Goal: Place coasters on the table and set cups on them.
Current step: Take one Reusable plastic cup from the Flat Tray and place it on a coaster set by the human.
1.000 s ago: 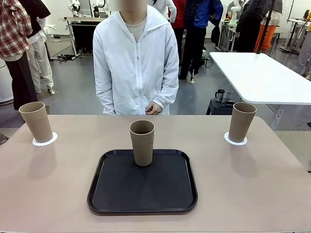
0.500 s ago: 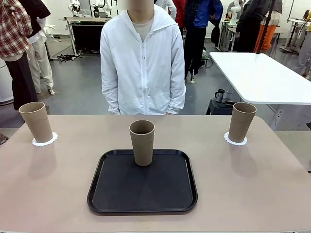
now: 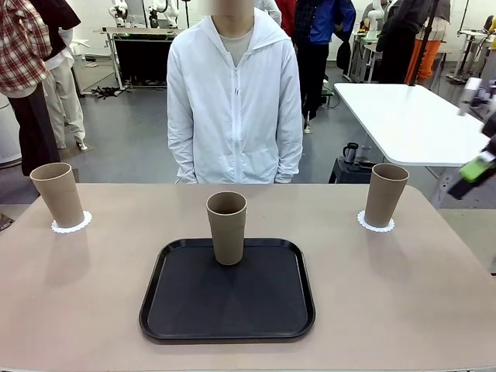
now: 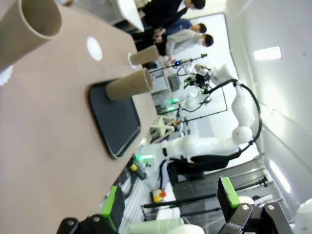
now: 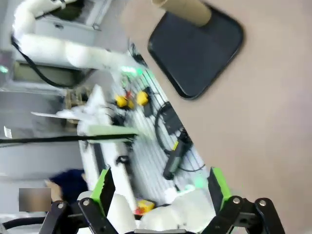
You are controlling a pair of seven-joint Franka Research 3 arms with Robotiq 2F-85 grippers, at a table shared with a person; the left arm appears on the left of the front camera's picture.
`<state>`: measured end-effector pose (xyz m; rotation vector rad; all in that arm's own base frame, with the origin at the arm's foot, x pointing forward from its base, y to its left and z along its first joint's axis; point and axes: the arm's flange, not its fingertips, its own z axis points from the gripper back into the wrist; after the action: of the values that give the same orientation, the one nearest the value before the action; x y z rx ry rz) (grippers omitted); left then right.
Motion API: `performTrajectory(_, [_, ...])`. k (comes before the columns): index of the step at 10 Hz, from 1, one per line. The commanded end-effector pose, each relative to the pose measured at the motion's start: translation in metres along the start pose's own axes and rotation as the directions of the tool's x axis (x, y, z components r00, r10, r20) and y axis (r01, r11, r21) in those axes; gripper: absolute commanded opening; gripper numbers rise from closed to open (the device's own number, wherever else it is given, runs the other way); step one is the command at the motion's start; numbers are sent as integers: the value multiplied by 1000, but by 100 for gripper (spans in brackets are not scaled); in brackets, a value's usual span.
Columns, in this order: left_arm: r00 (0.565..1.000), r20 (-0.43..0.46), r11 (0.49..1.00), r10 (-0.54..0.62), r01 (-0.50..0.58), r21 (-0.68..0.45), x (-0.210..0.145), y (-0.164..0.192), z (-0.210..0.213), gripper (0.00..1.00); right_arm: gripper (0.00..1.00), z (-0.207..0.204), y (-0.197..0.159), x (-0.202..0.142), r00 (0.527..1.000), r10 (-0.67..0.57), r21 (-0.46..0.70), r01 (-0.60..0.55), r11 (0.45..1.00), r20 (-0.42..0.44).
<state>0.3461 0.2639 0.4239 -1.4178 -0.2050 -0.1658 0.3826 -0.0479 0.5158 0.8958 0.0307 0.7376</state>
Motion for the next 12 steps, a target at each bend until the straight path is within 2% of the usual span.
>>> performTrajectory(1, [1000,7,1000,-4,4,-6,0,-2,2,100,100,-57,12,24,994,93,-169,-100,980,-51])
performTrajectory(3, [1000,7,1000,-4,4,-6,0,-2,2,100,100,-99,18,56,991,130,-340,-131,931,-26])
performTrajectory(5, [1000,7,1000,-4,4,-6,0,-2,2,100,100,-124,3,75,975,220,-420,-196,886,11])
performTrajectory(7, [1000,7,1000,-4,4,-6,0,-2,2,100,100,-129,-10,76,953,302,-388,-271,881,21])
performTrajectory(8, [1000,7,1000,-4,4,-6,0,-2,2,100,100,-121,8,79,976,219,-425,-205,882,-16])
performTrajectory(12, [1000,7,1000,-4,4,-6,0,-2,2,100,100,-121,8,79,976,219,-425,-205,882,-16])
